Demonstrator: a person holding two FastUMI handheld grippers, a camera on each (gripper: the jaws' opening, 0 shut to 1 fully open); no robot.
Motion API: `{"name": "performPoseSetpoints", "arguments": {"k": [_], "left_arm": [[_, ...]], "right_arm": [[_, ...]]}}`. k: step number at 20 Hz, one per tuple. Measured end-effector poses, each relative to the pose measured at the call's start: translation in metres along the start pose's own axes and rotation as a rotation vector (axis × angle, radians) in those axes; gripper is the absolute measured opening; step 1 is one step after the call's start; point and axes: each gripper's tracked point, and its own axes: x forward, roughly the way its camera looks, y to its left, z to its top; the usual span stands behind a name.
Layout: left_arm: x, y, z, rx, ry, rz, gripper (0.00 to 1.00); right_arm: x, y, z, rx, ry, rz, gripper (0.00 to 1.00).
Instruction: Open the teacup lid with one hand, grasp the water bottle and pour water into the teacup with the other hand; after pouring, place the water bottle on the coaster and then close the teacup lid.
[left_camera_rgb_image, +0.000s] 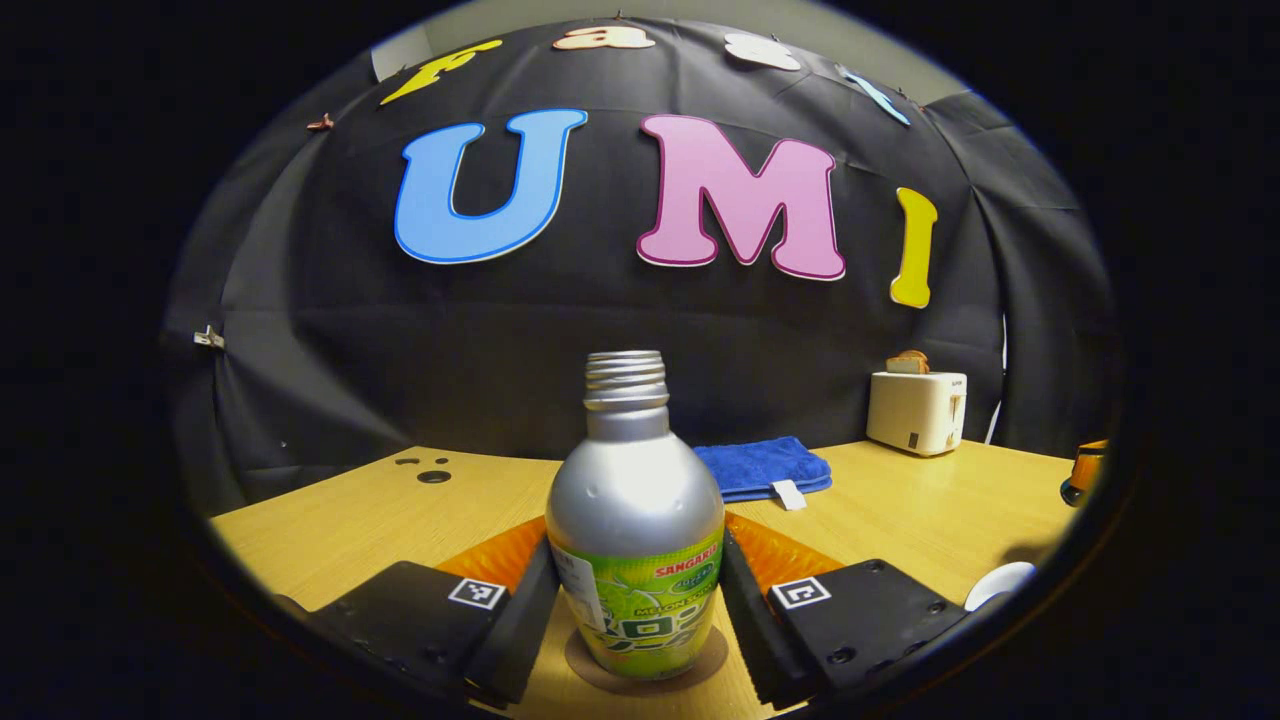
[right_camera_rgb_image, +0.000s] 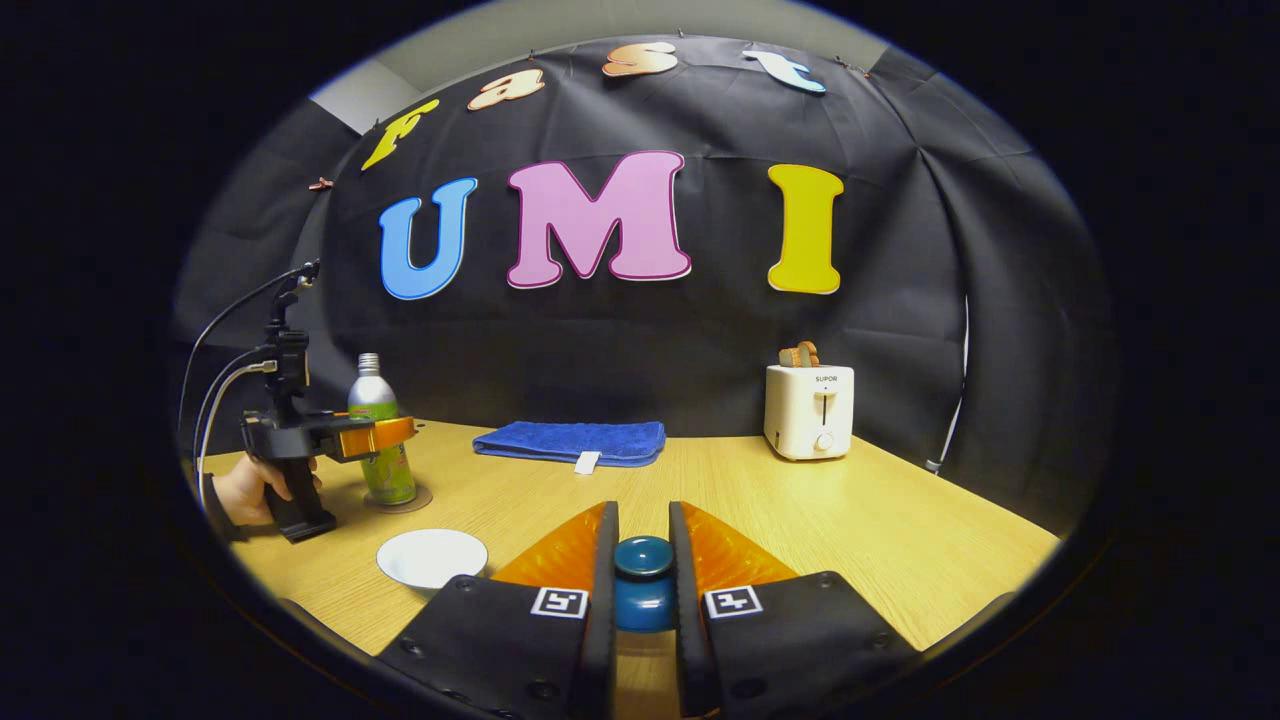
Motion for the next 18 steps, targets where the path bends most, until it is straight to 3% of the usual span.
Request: {"name": "performPoseSetpoints", "arguments": {"k": [5, 6, 7, 12, 18], "left_arm": [[-0.007, -0.005, 0.002, 0.017, 0.015, -0.015, 0.84], [-0.010, -0.005, 0.001, 0.030, 0.027, -0.011, 0.87], [-0.011, -0.006, -0.002, 0.039, 0.036, -0.017, 0.98], [-0.039, -0.007, -0.009, 0.087, 0.056, -0.019, 0.97], [-0.085, 0.006, -0.002, 0.057, 0.016, 0.013, 0.97]], "right_arm": [[0.000, 0.000, 0.000, 0.000, 0.000, 0.000, 0.28], [0.000, 0.000, 0.000, 0.000, 0.000, 0.000, 0.28], [0.000, 0.000, 0.000, 0.000, 0.000, 0.000, 0.28], [0.000, 0.000, 0.000, 0.000, -0.001, 0.000, 0.28], [0.000, 0.000, 0.000, 0.000, -0.001, 0.000, 0.28]]}}
